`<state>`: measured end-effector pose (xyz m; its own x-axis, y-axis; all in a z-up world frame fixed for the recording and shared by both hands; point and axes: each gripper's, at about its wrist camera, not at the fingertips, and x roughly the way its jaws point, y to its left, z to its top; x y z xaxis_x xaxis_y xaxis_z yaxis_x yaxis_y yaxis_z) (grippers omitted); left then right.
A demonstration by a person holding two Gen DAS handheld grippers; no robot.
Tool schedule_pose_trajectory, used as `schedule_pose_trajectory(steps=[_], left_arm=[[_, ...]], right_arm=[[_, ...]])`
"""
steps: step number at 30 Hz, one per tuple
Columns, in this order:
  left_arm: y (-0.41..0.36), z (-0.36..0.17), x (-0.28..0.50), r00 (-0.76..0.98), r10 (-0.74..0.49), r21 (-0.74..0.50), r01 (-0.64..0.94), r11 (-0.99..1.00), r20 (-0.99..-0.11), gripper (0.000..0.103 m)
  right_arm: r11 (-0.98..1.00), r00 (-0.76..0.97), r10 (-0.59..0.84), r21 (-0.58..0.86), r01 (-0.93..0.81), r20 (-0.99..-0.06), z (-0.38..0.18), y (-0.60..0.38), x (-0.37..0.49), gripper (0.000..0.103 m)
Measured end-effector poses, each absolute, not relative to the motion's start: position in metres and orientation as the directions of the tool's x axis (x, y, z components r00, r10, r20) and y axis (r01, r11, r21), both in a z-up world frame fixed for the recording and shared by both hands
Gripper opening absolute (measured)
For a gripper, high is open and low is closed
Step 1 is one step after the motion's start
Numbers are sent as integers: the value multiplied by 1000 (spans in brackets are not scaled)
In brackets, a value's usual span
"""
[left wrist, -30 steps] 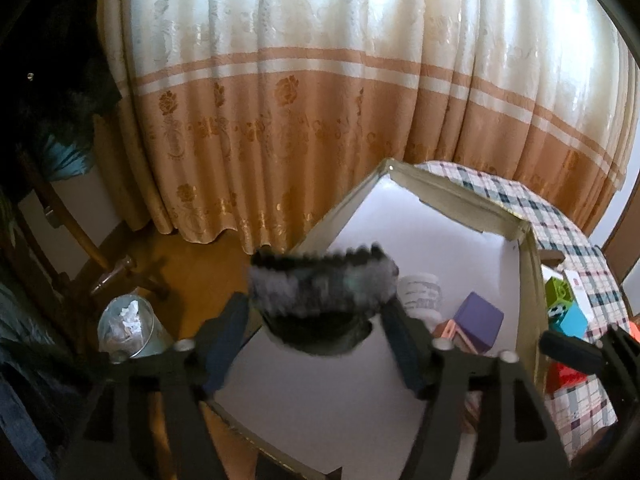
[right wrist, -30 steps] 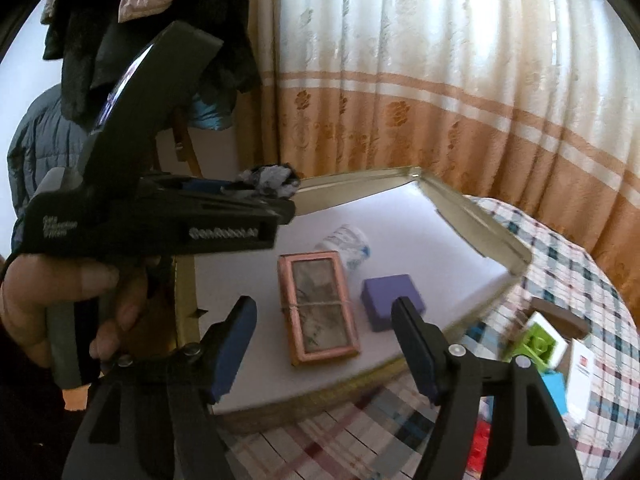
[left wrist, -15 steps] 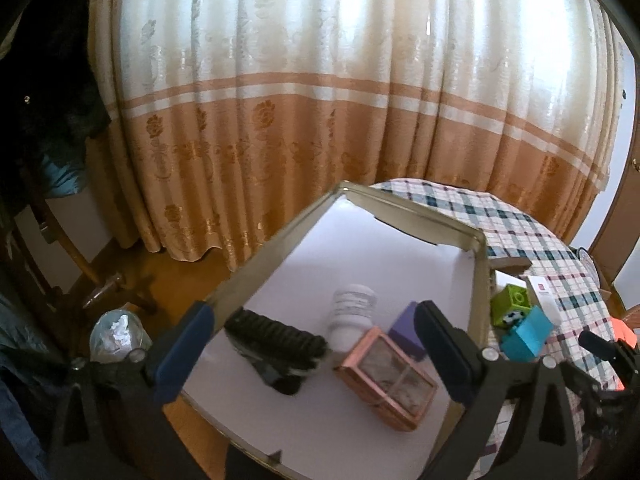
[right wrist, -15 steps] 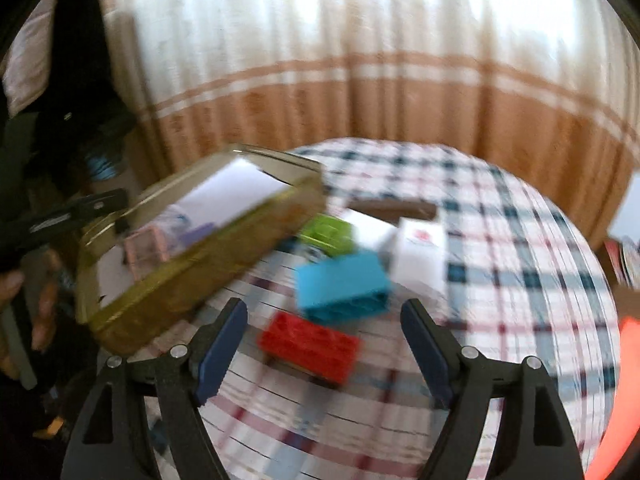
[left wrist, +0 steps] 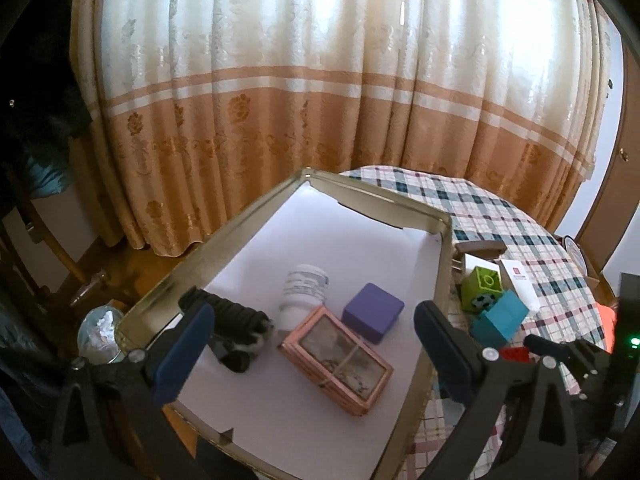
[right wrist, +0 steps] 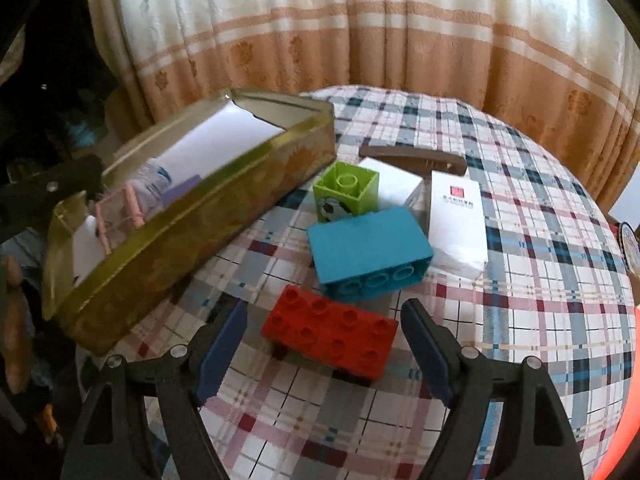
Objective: Organize rigid objects
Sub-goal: 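Withdraw both grippers from the tray toward the Lego bricks, then grasp the red Lego brick with right gripper while left gripper grasps the blue brick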
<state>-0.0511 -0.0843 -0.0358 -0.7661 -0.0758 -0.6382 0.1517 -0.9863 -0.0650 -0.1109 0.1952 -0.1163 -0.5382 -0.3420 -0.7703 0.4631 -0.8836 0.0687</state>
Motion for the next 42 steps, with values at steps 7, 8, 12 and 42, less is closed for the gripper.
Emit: schedule_pose_trajectory(steps=[7,8,12,42], left_arm=[[-78,-31,-47,-771,-50,-88,136,-987,-634,102],[-75,-31,-46,-773,-47,-88,131,-987,-632,102],[-55,-28,-41,-782,-27,-72,91,-993,-622,102],[78,-75,-100,-681,107,47,-203,-978,-724,76]], right_arm=[[-873,-545,-357,64,483,-758,-114,203,-104,72],[-873,-553,-364,67,483,-750,-112,205,-101,72],[-890,-615,-347,41,455,-708,-100,223,-92,72],[-964,-633,-260,160,212,-729,-114,326,-140,72]])
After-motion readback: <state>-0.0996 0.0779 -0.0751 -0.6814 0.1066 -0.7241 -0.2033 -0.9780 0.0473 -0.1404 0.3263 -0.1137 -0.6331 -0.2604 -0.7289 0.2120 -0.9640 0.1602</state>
